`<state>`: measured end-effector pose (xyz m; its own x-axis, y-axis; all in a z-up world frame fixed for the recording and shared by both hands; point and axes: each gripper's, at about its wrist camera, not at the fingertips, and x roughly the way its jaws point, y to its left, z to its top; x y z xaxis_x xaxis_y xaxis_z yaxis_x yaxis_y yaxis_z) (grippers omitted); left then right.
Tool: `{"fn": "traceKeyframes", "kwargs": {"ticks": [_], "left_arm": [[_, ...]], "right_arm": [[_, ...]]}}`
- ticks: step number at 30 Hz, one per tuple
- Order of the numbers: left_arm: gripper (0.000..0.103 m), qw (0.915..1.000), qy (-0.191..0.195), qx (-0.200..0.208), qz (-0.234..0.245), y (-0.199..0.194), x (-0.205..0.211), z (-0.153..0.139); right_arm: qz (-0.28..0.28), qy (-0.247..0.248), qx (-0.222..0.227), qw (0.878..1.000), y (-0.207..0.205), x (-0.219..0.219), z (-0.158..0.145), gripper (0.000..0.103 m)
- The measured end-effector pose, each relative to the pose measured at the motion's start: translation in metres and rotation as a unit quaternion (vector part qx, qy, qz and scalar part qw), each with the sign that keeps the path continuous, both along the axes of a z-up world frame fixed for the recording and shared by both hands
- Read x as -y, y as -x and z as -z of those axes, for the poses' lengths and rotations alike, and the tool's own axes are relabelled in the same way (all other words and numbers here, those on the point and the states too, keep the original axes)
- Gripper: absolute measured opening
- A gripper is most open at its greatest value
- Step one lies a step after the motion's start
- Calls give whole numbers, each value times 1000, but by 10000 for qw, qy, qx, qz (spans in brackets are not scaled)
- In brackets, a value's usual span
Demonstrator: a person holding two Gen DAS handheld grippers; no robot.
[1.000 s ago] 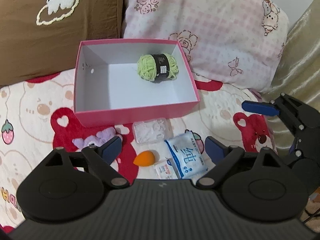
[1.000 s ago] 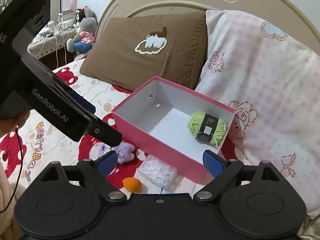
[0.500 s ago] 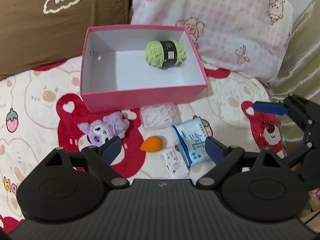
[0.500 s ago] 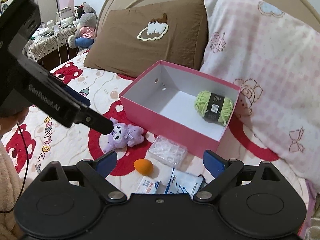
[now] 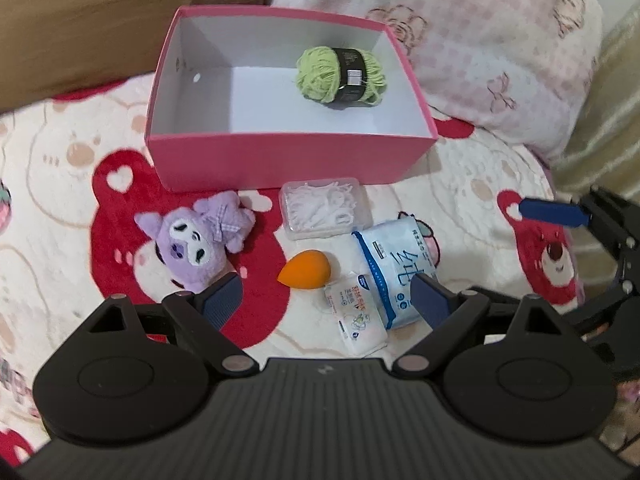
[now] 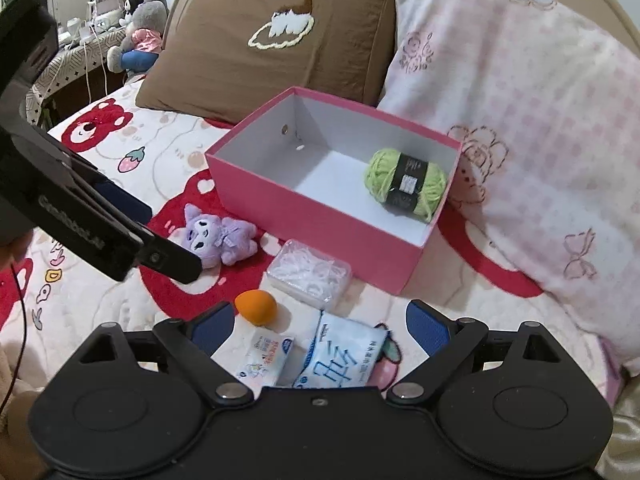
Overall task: Organize objects
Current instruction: 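Withdraw the left tool and move it toward the clear hair-tie box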
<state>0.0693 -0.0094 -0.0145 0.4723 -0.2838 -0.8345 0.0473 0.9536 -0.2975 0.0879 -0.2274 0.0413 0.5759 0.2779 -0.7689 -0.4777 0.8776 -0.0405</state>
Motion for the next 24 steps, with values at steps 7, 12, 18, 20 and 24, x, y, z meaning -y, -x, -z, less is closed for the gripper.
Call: {"fn": "traceKeyframes", "kwargs": {"ticks": [7, 12, 18, 20, 24], "left_arm": [[91, 9991, -76, 404, -110, -2, -4, 23], [91, 9986, 236, 428, -202, -8, -8, 42], [89, 9974, 511, 158, -492, -14, -15, 77], [89, 9979, 402, 104, -492, -17, -15, 88], [88, 9975, 334, 277, -554, -21, -13, 99]], "right_arm": [[-267, 37, 406, 9988, 0, -9, 28, 95], [-349, -168, 420, 9984, -11, -12, 48, 95], [-351, 264, 326, 9985, -27, -23, 80, 95], [-303, 334, 360, 9983, -32, -23, 88, 95], [-161, 76, 303, 9994, -41, -18, 102, 95]]}}
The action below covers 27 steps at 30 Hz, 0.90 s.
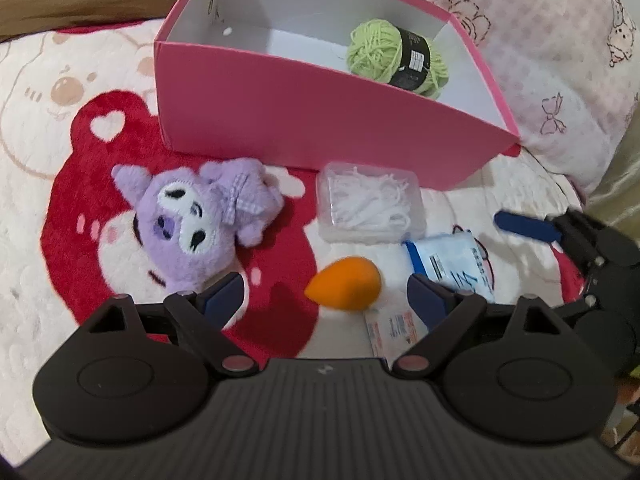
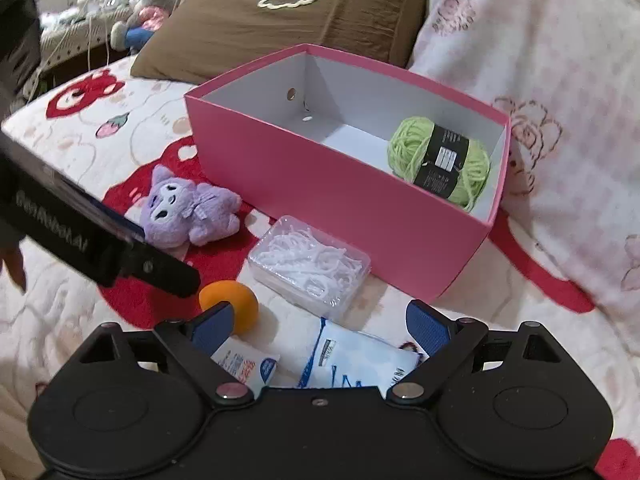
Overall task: Organize objects
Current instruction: 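Withdraw the left tool and move it toward the clear hair-tie box, then close the left gripper on the clear plastic hair-tie box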
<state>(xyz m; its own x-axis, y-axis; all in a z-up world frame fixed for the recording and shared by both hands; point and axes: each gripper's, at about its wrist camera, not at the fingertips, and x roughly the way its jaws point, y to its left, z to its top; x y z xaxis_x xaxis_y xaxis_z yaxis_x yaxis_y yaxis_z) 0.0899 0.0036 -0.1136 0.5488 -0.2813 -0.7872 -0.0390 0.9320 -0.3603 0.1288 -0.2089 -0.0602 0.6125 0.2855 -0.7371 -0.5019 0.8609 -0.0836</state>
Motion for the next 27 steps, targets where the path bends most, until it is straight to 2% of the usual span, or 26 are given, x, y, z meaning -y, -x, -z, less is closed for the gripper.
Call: {"fn": "traceKeyframes", "kwargs": {"ticks": [2, 5, 9, 13, 19, 21, 27], "left_arm": [[88, 9998, -175, 93, 20, -4, 5, 2], [88, 9992, -368, -14, 178, -15, 14, 5], [85, 9997, -160, 58, 166, -25, 19, 9], [76, 9996, -189, 166, 148, -38, 25, 15], [61, 10000, -20, -25, 39, -53, 19, 30], [60, 9999, 92, 40, 36, -53, 16, 31], [44, 9987, 483, 32, 148, -57, 10, 33]], "right_arm": [[-5, -188, -78, 9998, -1, 2, 8, 95], [-132, -586, -191, 9980, -2, 4, 19, 94], [36, -812, -482, 9955, -15, 4, 31, 94], [88, -867, -461, 9951, -25, 5, 33, 94], [184, -897, -547, 9943, -40, 1, 40, 94], [228, -983, -596, 9931, -45, 0, 40, 94], [382, -1186, -828, 9887, -57, -4, 45, 94]]}}
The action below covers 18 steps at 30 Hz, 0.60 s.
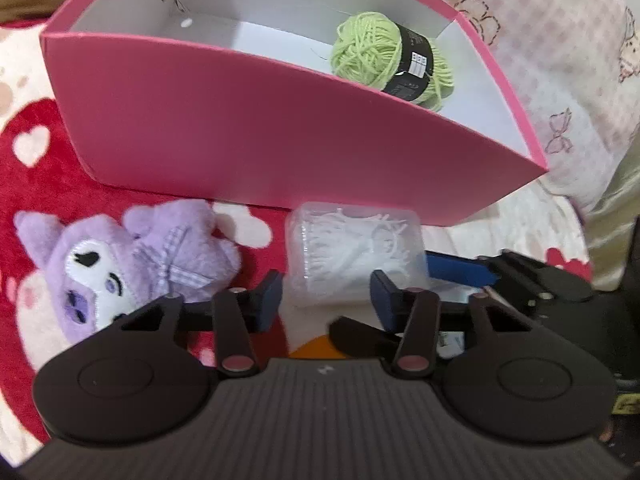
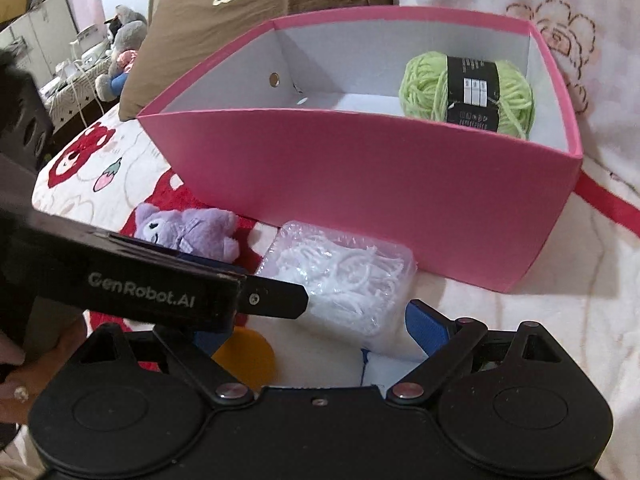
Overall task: Organize objects
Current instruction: 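Close the left gripper on the clear plastic hair-tie box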
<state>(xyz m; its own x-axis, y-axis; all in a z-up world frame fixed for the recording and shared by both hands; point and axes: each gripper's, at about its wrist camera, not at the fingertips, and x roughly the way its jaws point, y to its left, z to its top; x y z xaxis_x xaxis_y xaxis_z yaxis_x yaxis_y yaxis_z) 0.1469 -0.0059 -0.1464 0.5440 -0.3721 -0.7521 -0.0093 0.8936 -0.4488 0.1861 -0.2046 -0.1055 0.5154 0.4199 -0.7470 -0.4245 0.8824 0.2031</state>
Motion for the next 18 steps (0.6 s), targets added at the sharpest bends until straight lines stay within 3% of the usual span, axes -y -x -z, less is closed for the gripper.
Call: {"fn": "traceKeyframes", "kwargs": {"ticks": [3, 7, 18], "left_arm": [[44, 9998, 193, -25, 40, -1, -4, 5], [44, 9993, 370, -52, -11, -1, -9, 9], [45, 9968, 753, -282, -43, -2, -19, 9]], "right_arm": [[128, -1, -124, 9998, -4, -4, 4, 94], [293, 364, 49, 9989, 2, -20, 4, 93], [283, 165, -32, 9995, -4, -13, 8, 98]]}}
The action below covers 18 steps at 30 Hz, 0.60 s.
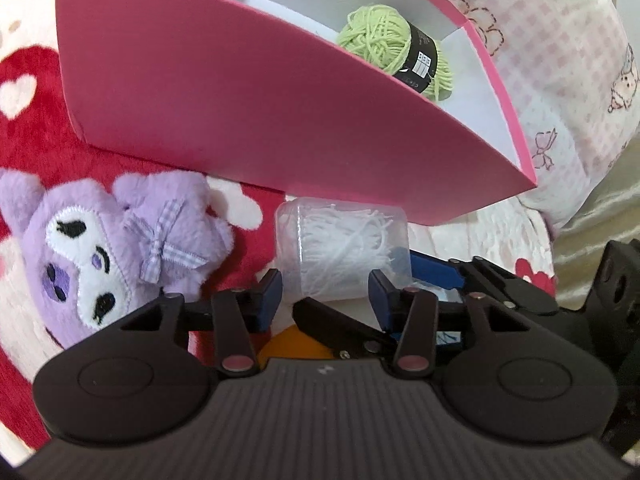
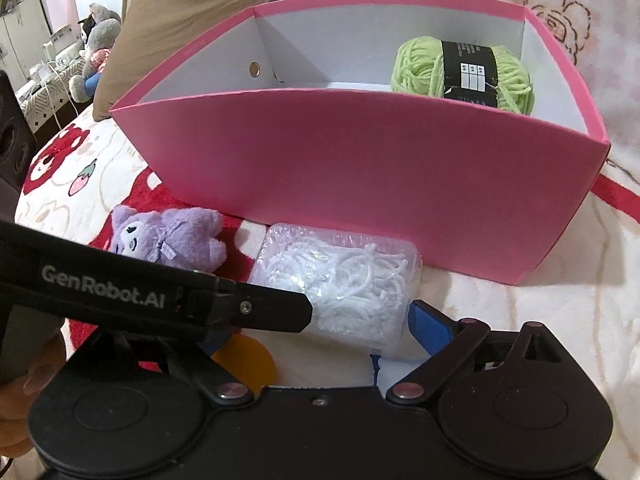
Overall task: Organize objects
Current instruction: 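Close the left gripper on the clear plastic hair-tie box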
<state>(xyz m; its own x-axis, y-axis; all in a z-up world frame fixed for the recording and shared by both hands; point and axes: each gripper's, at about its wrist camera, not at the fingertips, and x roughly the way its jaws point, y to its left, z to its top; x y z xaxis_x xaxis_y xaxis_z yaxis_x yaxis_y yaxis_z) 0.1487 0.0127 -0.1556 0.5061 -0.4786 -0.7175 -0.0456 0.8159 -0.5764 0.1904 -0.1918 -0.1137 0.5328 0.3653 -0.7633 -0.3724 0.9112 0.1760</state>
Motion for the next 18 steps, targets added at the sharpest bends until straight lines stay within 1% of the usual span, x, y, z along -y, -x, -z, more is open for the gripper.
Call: {"fn": "traceKeyframes", "kwargs": {"ticks": [4, 6, 7, 9, 10, 12, 13, 15, 18], "left_arm": [[46, 9998, -178, 33, 109, 1, 5, -3], [46, 9993, -359, 57, 97, 0, 8, -4], [50, 9985, -535, 111, 78, -3, 13, -5], [51, 9964, -752, 370, 103, -2, 16, -6], [49, 9965, -729, 406, 87, -1, 17, -5], [45, 9981, -492, 361, 84, -2, 13, -2], [44, 9982, -462, 364, 82, -3, 12, -2], [42, 9977, -516, 424, 143, -3, 12, -4], [41, 9972, -568, 461, 181, -1, 13, -8]], "right_arm": [[10, 3, -12, 10000, -2, -3, 4, 100], [14, 52, 28, 10000, -2, -4, 6, 100], [35, 69, 42, 10000, -2, -5, 7, 100], [130, 56, 25, 9999, -3, -4, 8, 99], [192, 9, 7, 9998, -3, -3, 9, 99], [268, -31, -5, 9996, -2, -2, 9, 99], [281, -20, 32, 9996, -1, -2, 8, 99], [290, -7, 171, 9994, 4, -3, 8, 98], [326, 36, 236, 9992, 5, -5, 7, 96]]}}
